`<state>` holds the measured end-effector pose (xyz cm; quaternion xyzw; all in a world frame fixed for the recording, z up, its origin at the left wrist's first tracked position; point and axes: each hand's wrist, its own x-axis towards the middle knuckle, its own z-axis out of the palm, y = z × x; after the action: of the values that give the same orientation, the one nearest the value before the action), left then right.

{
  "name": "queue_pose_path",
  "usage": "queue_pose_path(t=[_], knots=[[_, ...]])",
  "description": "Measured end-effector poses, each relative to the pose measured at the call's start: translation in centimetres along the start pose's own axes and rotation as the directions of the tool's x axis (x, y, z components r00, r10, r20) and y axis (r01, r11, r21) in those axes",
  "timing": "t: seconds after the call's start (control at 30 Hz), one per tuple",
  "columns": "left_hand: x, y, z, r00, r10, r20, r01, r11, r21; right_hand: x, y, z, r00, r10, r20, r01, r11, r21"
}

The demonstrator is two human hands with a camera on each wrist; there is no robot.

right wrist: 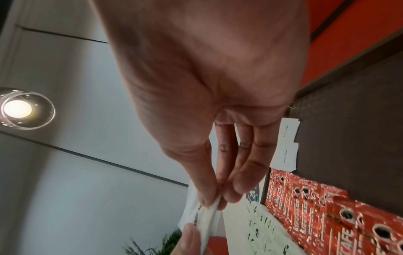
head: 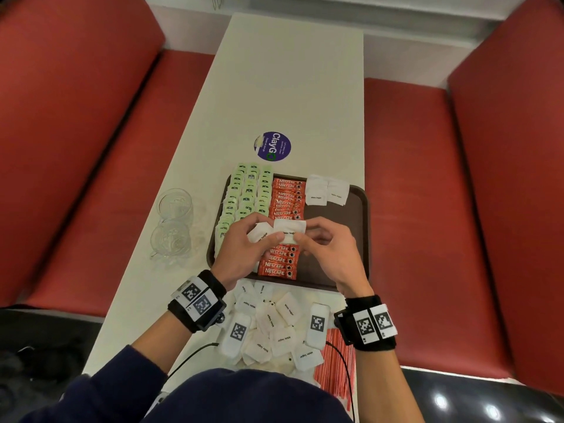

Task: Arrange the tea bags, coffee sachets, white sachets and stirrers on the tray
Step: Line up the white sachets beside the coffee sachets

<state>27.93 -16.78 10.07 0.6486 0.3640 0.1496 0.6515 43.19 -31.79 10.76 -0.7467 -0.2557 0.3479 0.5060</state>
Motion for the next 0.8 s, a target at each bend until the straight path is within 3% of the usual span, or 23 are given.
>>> queue_pose_path(t=[0.13, 0.23, 0.3, 0.37, 0.53, 0.8], knots=[[0.4, -0.3, 0.5, 1.000, -0.006, 0.011, 0.006, 1.000, -0.014, 1.3, 0.8, -1.2, 1.000, 0.012, 0.007, -0.012, 0.999, -0.041], [0.5, -0.6, 0.5, 0.999, -0.038, 0.017, 0.039, 0.996, -0.081, 4.3, 3.0, -3.6, 0.980, 0.029, -0.197, -0.049, 0.994, -0.100], [0.3, -0.9, 0.3, 0.998, -0.062, 0.022, 0.064, 0.992, -0.108, 6.8, 5.2, -5.7, 0.934, 0.026, -0.356, -0.099, 0.977, -0.187], [0.1, -1.1, 0.0, 0.997, -0.063, 0.036, 0.067, 0.991, -0.116, 9.3, 7.1, -7.7, 0.899, 0.047, -0.435, -0.170, 0.954, -0.248], [-0.1, -1.5, -0.8, 0.998, -0.050, 0.042, 0.054, 0.993, -0.109, 13.8, 9.5, -9.6, 0.904, 0.101, -0.416, -0.260, 0.902, -0.344], [-0.4, -1.4, -1.4, 0.996, -0.083, -0.008, 0.082, 0.990, -0.111, 15.8, 9.8, -7.9, 0.905, 0.149, -0.398, -0.324, 0.848, -0.419]])
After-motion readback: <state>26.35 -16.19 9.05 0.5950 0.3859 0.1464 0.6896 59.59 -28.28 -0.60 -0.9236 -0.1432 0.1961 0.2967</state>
